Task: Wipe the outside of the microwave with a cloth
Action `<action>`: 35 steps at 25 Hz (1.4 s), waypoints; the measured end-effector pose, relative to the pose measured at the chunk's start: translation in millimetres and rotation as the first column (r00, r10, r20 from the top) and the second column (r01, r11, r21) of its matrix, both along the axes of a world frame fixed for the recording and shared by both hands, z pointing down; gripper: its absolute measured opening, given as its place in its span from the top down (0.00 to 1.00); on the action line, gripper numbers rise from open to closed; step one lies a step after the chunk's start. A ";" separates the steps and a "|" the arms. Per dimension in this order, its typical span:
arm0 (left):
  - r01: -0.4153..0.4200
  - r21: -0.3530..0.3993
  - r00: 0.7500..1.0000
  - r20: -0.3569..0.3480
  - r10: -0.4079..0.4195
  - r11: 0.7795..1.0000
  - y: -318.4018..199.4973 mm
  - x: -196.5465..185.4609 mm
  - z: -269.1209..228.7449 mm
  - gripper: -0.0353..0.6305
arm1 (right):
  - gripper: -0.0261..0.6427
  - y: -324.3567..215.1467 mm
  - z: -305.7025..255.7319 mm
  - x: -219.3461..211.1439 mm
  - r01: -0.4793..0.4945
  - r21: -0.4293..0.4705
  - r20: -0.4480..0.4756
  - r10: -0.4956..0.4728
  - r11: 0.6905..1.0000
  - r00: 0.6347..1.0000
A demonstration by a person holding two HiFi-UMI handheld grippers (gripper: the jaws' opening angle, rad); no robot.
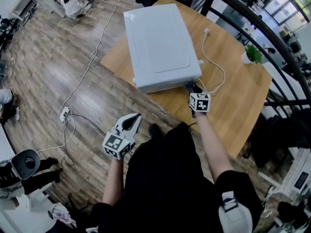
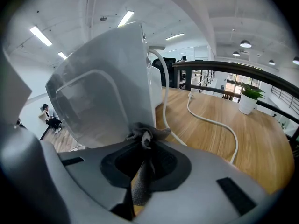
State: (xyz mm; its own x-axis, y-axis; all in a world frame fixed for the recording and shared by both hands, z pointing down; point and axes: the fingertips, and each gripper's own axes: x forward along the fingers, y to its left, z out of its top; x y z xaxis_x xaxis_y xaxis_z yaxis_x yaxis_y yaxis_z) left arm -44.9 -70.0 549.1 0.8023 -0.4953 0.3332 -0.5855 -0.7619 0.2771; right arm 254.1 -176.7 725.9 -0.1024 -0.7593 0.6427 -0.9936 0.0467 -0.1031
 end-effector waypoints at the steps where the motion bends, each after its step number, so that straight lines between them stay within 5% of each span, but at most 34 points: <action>1: 0.003 -0.009 1.000 0.003 -0.003 1.000 0.5 -0.9 1.4 0.95 | 0.91 -1.7 -2.4 -1.3 0.004 0.006 0.000 -0.004 1.000 1.000; 20: 0.090 -0.034 0.996 0.013 -0.090 0.995 -1.4 -7.8 13.0 0.95 | 0.91 -8.2 43.4 -6.2 0.134 -0.091 -0.075 -0.141 0.987 0.987; 35: 0.118 -0.032 0.993 0.012 -0.117 0.993 -4.0 -8.9 10.3 0.95 | 0.91 -6.6 57.4 -16.5 0.136 -0.134 -0.065 -0.146 0.982 0.987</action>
